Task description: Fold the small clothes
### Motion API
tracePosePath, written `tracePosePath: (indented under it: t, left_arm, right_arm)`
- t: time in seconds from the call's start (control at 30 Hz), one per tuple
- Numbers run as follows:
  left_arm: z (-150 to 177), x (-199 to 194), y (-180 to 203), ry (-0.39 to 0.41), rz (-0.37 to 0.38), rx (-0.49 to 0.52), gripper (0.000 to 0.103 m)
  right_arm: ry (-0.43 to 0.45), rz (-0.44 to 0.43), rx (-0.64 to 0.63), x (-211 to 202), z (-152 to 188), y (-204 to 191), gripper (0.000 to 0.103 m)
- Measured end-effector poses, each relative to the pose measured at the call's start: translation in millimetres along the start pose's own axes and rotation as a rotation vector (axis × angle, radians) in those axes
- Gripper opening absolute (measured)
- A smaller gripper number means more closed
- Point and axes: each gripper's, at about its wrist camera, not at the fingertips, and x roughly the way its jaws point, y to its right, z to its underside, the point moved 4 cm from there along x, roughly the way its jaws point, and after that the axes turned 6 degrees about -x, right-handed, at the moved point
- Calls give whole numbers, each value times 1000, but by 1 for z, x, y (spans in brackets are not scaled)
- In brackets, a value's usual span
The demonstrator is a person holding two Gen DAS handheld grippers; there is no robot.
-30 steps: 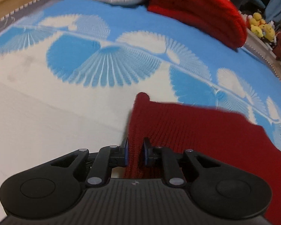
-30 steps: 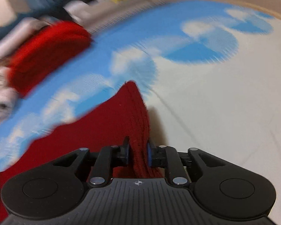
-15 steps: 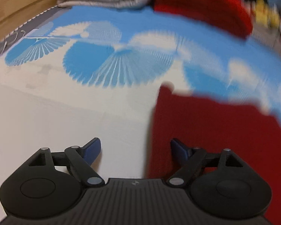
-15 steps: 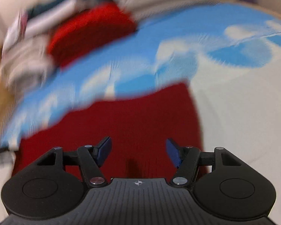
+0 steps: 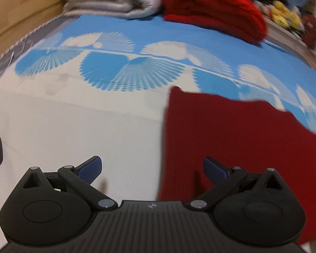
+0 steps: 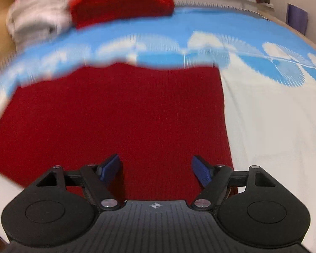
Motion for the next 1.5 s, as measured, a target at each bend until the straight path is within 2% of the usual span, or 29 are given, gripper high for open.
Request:
tracePosePath:
  t: [0.1,0.17,0.3,0.37,0.47,0.53,0.6,0.7,0.87,0.97,1.07,1.13,1.3,1.5]
  left_arm:
    - [20,0,12,-22,-26,127,102]
    - [34,0,10,-42,-62,158,102]
    - [54,-27,0,-6,-16,124,103]
    - [64,-26,1,-22,-1,157,103]
    - [73,-2,5,-79,-24,226,103]
    - [73,13,0,-138,-4,183,103]
    - [70,15,-6,-162,20,137,103]
    - [67,4,-8,-138,35,137,103]
    - [74,-30,-12,-62,8,147,103]
    - [91,-54,-9,-19,4,112,103]
    - [117,-71,-9,-42,61,43,103]
    - [134,-79,-9,-58,78,17,103]
    - [169,-100,-9,-38,40,10,103]
    - [194,-117,-6,-5,8,30,103]
  right_arm:
    - [23,74,-113,2,3,-16,81]
    - [50,82,-46,-9,2,-12,81]
    - [150,36,147,-39,6,-2,85]
    - [119,47,165,-35,10,-3,85]
    - [-19,91,63,-6,17,-14,85]
    - [-25,128,-13,1,17,-26,87]
    - [-3,115,-36,-4,13,-30,88]
    - [51,54,47,-15,5,-19,88]
    - [187,87,202,-48,4,4,89]
    - [243,14,336,-72,21,3,91]
    - [274,-59,387,-90,41,-5,92]
    - [287,-73,380,-98,52,-18,92]
    - [310,-81,265,-112,76,-54,92]
    - [287,-73,264,-122,98,-61,92]
